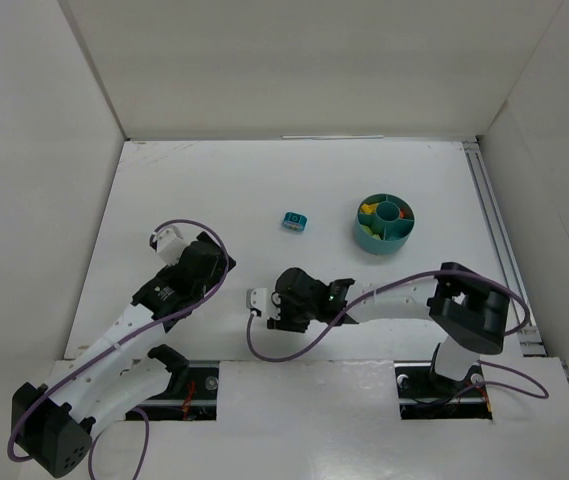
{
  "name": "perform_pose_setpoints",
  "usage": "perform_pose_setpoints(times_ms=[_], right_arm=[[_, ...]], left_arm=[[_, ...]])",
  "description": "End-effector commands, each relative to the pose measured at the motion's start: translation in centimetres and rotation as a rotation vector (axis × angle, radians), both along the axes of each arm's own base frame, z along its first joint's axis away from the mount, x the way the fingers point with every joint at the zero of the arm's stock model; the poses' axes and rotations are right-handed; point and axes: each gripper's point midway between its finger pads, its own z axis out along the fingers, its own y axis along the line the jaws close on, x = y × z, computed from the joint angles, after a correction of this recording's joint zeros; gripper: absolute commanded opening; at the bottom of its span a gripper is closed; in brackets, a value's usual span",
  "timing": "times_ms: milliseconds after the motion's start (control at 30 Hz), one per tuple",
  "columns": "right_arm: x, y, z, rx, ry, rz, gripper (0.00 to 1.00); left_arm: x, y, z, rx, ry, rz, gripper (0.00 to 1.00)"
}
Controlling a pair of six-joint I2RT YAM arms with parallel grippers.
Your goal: Sort the legos into containers by color
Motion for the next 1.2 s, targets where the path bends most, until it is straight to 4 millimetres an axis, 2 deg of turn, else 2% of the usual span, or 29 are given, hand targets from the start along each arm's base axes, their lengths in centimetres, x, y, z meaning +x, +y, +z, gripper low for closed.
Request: perform_pose_setpoints(times_ms=[0, 100, 167, 200, 400, 600, 733, 800, 967, 1167], right_arm=[[-2.4, -4.4, -2.8, -0.131, 0.083, -0.042, 0.44], [-3.0, -4.9, -2.9, -0.122, 0.104, -0.054, 0.43], [-3.4, -4.0, -2.3, -0.092, 0.091, -0.034, 0.41], [-3.4, -4.1, -2.7, -0.102, 0.095, -0.034, 0.4], [-2.1, -1.9, -2.4, -0.065, 0.053, -0.029, 0.4], [-1.7, -1.4, -2.3, -0.065, 0.045, -0.034, 0.4], [-1.7, -2.0, -3.1, -0.088, 0.048, -0.061, 0.29], [-1.8, -2.2, -2.6, -0.077, 0.05, -0.068, 0.29], [-2.2, -3.5, -3.1, -0.104, 0.061, -0.092, 0.39], [-2.6, -4.6, -3.3, -0.131, 0.057, -0.103, 0.36]], left_arm=[[0.2, 0.3, 0.0, 0.013, -0.011, 0.003, 1.0], [0.2, 0.3, 0.0, 0.013, -0.011, 0.003, 1.0], [0.4, 0.2, 0.1, 0.008, -0.019, 0.003, 1.0], [0.4, 0.2, 0.1, 0.008, -0.019, 0.003, 1.0], [0.4, 0.2, -0.1, 0.013, -0.011, 0.003, 1.0], [0.2, 0.2, -0.2, 0.018, -0.003, 0.003, 1.0], [0.2, 0.2, -0.2, 0.018, -0.003, 0.003, 1.0], [0.2, 0.2, -0.2, 0.018, -0.003, 0.003, 1.0], [0.2, 0.2, -0.2, 0.018, -0.003, 0.003, 1.0], [0.2, 0.2, -0.2, 0.018, -0.003, 0.003, 1.0]])
